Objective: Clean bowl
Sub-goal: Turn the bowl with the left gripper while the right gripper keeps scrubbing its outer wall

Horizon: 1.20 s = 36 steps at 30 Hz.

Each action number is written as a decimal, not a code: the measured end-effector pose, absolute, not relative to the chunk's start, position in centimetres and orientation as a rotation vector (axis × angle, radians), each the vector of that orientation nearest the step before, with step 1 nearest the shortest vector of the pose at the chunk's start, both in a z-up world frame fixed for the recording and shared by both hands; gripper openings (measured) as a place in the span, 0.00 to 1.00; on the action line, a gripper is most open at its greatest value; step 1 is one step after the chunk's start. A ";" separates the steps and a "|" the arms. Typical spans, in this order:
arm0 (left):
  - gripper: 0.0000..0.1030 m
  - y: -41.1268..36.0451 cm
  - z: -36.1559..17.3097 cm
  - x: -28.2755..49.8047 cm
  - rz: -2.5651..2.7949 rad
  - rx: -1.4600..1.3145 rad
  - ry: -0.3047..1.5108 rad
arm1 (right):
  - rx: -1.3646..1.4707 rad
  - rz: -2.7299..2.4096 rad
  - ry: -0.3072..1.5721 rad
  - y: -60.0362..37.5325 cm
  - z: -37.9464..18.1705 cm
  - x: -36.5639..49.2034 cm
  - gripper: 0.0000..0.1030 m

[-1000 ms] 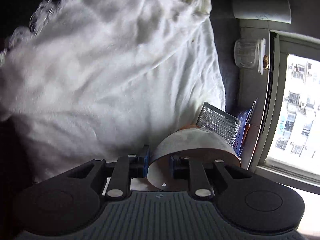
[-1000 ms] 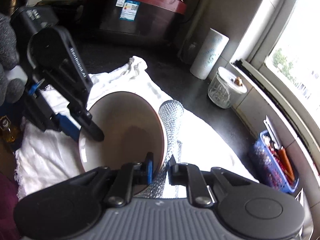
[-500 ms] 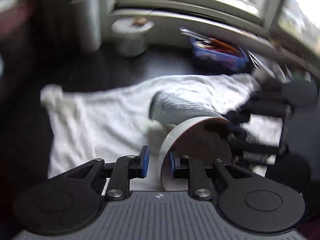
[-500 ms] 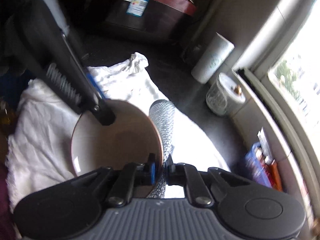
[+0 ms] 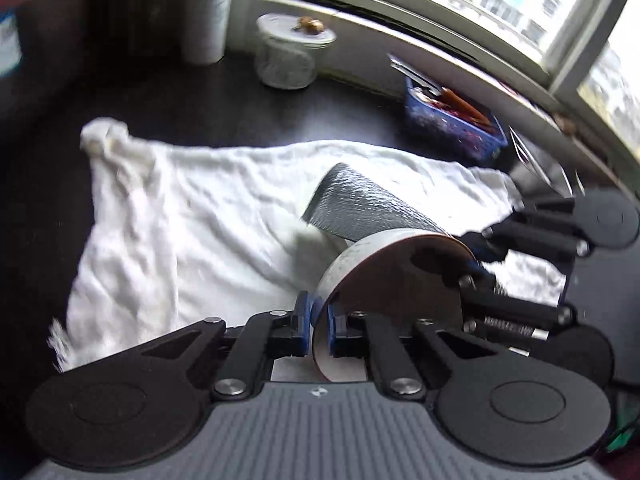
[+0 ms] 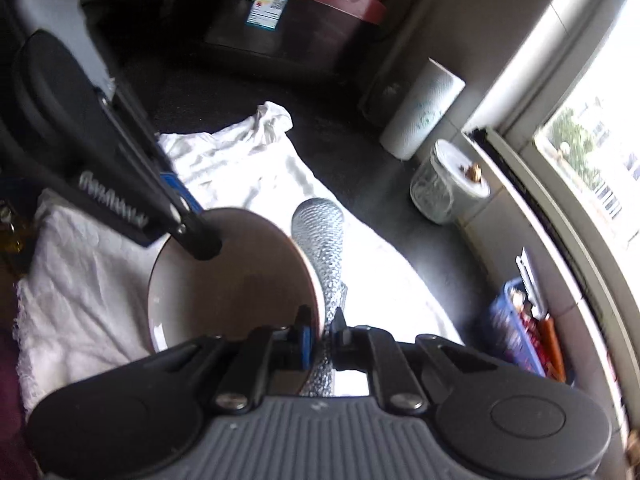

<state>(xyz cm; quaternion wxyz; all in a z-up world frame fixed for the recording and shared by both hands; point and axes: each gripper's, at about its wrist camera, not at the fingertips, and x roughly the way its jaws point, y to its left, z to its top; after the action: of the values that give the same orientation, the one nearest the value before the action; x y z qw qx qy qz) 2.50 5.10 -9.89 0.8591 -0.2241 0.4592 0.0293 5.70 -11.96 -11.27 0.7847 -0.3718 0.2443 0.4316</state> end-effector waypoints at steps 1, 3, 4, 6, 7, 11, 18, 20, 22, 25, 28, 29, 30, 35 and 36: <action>0.09 5.7 -10.2 2.3 0.075 -0.534 0.967 | -0.794 0.931 0.535 -12.0 -11.4 5.7 0.11; 0.10 7.3 -11.4 1.7 0.103 -0.702 0.978 | -0.767 0.934 0.550 -12.0 -11.6 5.9 0.12; 0.11 7.9 -11.9 1.4 0.113 -0.766 0.980 | -0.762 0.934 0.552 -12.0 -11.6 5.8 0.13; 0.12 9.2 -13.3 0.7 0.136 -0.935 0.978 | -0.750 0.937 0.559 -12.2 -11.7 5.5 0.14; 0.14 9.7 -13.9 0.4 0.145 -1.012 0.976 | -0.744 0.937 0.561 -12.2 -11.8 5.5 0.14; 0.15 10.9 -17.3 -1.3 0.187 -1.347 0.983 | -0.732 0.930 0.565 -12.4 -12.0 5.3 0.15; 0.14 10.3 -17.5 -1.1 0.163 -1.337 0.996 | -0.743 0.922 0.561 -12.5 -12.3 5.0 0.15; 0.14 10.0 -16.6 -0.5 0.142 -1.237 1.004 | -0.754 0.925 0.551 -12.6 -12.2 5.1 0.14; 0.14 8.3 -13.6 1.1 0.102 -0.890 1.010 | -0.779 0.930 0.531 -12.5 -12.0 5.0 0.11; 0.14 4.6 -9.1 3.0 0.036 -0.369 0.966 | -0.855 0.948 0.479 -12.0 -11.4 4.7 0.09; 0.14 1.6 -7.0 4.0 -0.044 -0.095 0.923 | -0.947 0.975 0.423 -11.1 -10.8 4.4 0.08; 0.14 0.8 -6.6 4.2 -0.053 -0.014 0.914 | -0.972 0.983 0.406 -10.9 -10.7 4.3 0.08; 0.14 0.1 -6.5 4.3 -0.054 0.046 0.907 | -0.988 0.987 0.398 -10.7 -10.7 4.3 0.08; 0.14 0.7 -6.6 4.0 -0.023 -0.044 0.909 | -0.945 0.978 0.418 -11.1 -10.5 4.5 0.08; 0.14 1.5 -6.8 3.9 -0.007 -0.121 0.916 | -0.928 0.974 0.428 -11.2 -10.5 4.6 0.09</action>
<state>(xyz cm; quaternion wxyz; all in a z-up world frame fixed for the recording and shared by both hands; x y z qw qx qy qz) 3.89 1.51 -6.81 0.8952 -0.0584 0.4418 -0.0032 4.63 -11.17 -10.46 0.7612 -0.4264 0.1966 0.4474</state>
